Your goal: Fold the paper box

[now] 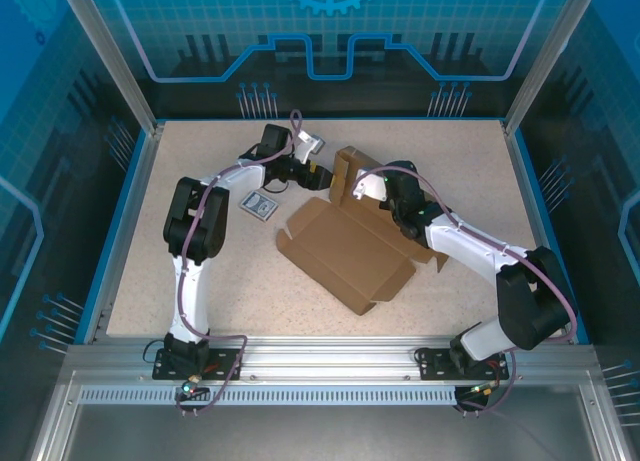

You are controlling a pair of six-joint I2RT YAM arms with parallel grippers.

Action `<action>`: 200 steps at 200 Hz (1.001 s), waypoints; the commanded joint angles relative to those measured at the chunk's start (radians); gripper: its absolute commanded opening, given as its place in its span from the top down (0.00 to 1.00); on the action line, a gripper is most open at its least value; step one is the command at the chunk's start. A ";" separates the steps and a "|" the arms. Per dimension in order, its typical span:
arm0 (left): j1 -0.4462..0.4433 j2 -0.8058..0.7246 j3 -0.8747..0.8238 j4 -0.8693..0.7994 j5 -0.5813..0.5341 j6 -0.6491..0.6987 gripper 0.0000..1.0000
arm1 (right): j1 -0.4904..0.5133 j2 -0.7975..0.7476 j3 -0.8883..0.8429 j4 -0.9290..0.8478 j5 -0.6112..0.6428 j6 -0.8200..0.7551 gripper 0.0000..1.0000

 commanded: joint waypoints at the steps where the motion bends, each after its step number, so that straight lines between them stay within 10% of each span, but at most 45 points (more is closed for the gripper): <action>1: -0.003 -0.041 -0.006 0.033 0.028 0.046 0.25 | -0.007 0.011 -0.018 -0.014 -0.035 -0.029 0.94; 96: -0.005 -0.024 0.018 0.036 0.072 0.047 0.15 | -0.008 0.013 -0.009 -0.030 -0.040 -0.012 0.94; 200: -0.043 -0.018 0.048 0.046 -0.116 0.015 0.17 | -0.009 0.007 -0.003 -0.043 -0.051 0.000 0.94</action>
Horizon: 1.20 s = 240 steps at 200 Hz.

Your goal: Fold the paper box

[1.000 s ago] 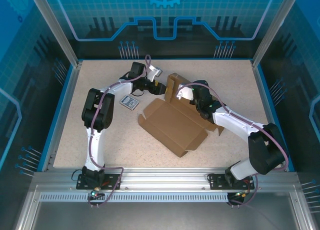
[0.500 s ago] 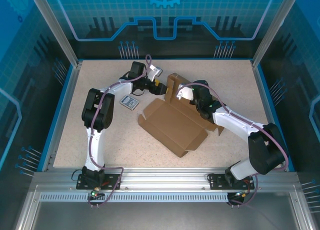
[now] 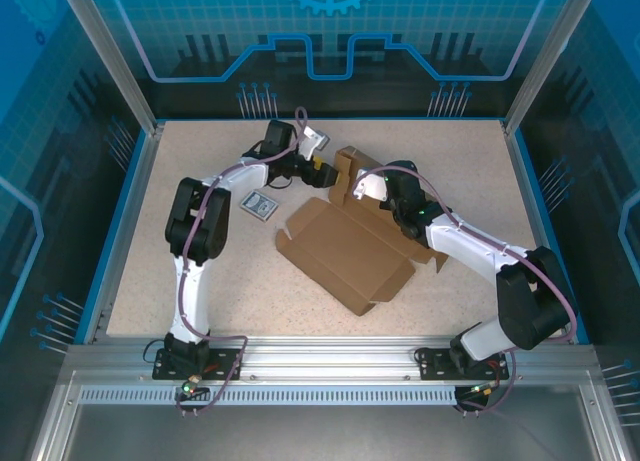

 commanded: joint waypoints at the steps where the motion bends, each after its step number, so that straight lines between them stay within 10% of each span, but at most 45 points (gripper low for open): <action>1: -0.013 -0.019 0.014 0.027 -0.060 -0.003 0.17 | -0.005 0.008 -0.002 -0.042 -0.038 -0.001 0.94; 240: -0.100 0.011 -0.015 0.165 -0.608 -0.096 0.55 | -0.002 0.006 0.002 -0.074 -0.077 0.039 0.94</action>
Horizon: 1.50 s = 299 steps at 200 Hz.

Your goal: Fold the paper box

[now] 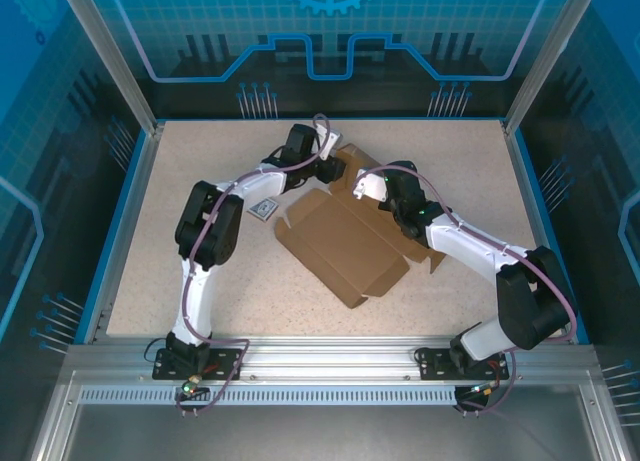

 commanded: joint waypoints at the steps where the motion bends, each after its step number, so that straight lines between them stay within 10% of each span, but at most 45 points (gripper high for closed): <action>1: 0.008 0.011 -0.012 0.056 -0.157 -0.042 0.55 | -0.002 0.006 0.002 -0.061 -0.052 -0.005 0.94; 49: 0.004 0.016 -0.019 0.074 -0.257 -0.091 0.60 | -0.003 0.012 0.006 -0.067 -0.051 -0.001 0.94; 94: 0.003 0.001 -0.058 0.081 -0.117 -0.045 0.49 | -0.008 0.002 0.011 -0.069 -0.055 0.010 0.95; 173: 0.000 -0.009 -0.078 0.029 -0.192 0.034 0.33 | -0.014 0.004 0.019 -0.084 -0.063 0.025 0.95; 299: -0.023 0.037 -0.031 0.065 -0.476 0.029 0.43 | -0.017 0.006 0.025 -0.095 -0.064 0.034 0.95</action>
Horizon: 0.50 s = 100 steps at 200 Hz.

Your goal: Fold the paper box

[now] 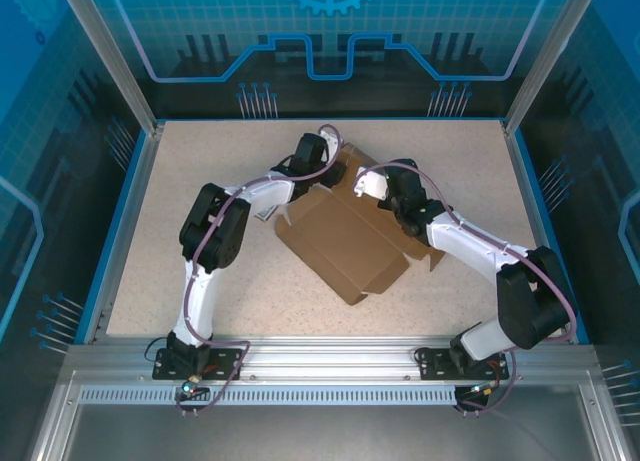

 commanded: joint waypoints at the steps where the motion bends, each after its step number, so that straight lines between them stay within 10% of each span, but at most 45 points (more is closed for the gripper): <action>1: 0.027 0.037 0.025 0.002 -0.199 0.019 0.43 | -0.006 0.002 0.011 -0.083 -0.025 0.003 0.95; 100: 0.023 -0.099 -0.100 0.071 0.176 -0.001 0.29 | -0.006 0.003 0.015 -0.079 -0.024 0.027 0.95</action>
